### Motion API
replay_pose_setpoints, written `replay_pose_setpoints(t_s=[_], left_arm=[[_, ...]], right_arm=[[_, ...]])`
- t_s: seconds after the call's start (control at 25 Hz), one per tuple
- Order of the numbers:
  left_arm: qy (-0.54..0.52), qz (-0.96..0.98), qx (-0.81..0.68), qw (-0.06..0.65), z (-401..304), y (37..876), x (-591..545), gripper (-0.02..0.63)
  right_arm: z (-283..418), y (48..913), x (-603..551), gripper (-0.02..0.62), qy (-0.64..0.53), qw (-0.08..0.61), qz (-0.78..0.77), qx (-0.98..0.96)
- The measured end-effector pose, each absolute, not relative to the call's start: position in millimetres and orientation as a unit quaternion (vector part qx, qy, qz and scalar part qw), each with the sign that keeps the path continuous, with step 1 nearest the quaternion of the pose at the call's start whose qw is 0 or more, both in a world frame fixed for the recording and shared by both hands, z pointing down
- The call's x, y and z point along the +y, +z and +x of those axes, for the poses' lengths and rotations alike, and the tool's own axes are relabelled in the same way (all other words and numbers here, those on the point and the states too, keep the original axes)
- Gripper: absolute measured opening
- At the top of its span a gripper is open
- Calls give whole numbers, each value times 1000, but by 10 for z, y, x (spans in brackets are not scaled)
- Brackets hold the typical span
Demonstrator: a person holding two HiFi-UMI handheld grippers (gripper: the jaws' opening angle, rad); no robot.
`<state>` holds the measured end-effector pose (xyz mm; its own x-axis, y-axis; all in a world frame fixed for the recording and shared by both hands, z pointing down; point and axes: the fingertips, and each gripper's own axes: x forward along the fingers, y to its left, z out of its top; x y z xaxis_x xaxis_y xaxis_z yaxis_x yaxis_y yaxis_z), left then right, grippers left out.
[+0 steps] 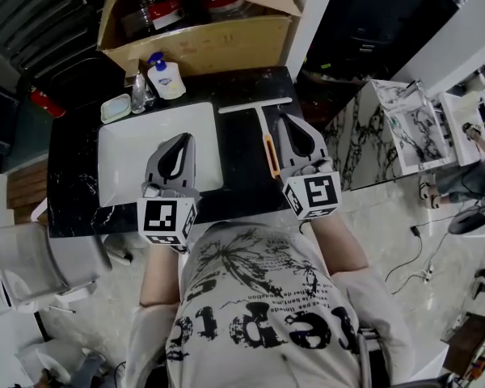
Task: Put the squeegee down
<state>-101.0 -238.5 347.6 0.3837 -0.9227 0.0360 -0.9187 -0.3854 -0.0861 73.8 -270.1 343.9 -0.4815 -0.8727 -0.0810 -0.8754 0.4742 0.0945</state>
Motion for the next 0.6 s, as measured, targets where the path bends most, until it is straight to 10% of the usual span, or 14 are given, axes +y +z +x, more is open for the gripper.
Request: replay_pose_setpoints(t_s=[0.6], left_arm=[[-41,-835,548,31,-973,3463,-2496,14]], right_arm=[[733,3433,-2742,-11,69,9,-515,854]])
